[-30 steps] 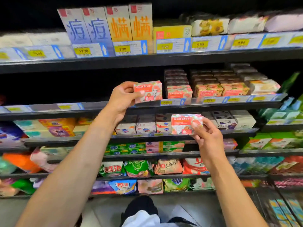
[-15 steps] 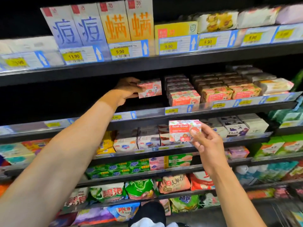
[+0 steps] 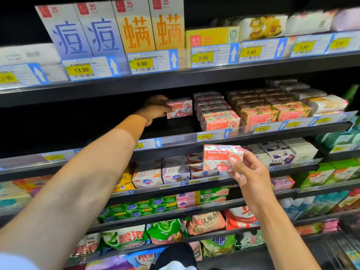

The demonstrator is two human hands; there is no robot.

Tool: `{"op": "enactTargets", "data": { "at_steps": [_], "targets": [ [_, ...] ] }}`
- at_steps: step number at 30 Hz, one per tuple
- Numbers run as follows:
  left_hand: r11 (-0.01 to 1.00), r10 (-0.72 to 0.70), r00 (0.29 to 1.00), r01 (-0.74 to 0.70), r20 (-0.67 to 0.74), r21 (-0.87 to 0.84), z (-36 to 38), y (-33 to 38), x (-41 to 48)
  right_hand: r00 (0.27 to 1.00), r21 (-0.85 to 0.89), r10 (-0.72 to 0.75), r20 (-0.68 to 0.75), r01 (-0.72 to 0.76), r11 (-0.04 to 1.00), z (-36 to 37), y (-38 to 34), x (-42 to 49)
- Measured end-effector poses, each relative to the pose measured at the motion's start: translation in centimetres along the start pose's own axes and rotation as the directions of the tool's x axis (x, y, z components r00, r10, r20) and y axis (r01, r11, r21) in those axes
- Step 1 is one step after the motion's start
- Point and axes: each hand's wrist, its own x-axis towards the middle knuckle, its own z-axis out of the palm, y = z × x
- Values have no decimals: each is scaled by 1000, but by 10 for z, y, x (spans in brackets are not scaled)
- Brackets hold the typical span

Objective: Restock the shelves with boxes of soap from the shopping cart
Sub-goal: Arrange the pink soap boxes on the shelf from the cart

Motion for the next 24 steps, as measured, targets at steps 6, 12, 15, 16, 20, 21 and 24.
{"op": "enactTargets", "data": {
  "at_steps": [6,12,15,16,20,21,24],
  "targets": [
    [942,108,994,-107,15,320,-12,18,-29,999,-11,-50,14,50,999,9,-7,-1],
    [942,289,949,-305,126,137,-3,41,-132,988,-43,-131,80,135,990,27,-21,4],
    [956,277,921,-292,274,14,7,46,-170,978,-42,-175,111,181,983,41,-28,6],
    [960,268,920,-280,287,0,11,47,-178,975,-37,-187,123,193,981,46,-30,6],
    [956,276,941,-291,194,49,13,48,-182,950,-79,-250,185,268,960,61,-34,9],
    [959,271,948,-280,164,35,11,48,-180,943,-99,-271,193,293,951,62,-34,9],
    [968,247,966,-242,73,-75,1,49,-169,899,-284,-370,234,427,859,58,-28,13]
  ]
}}
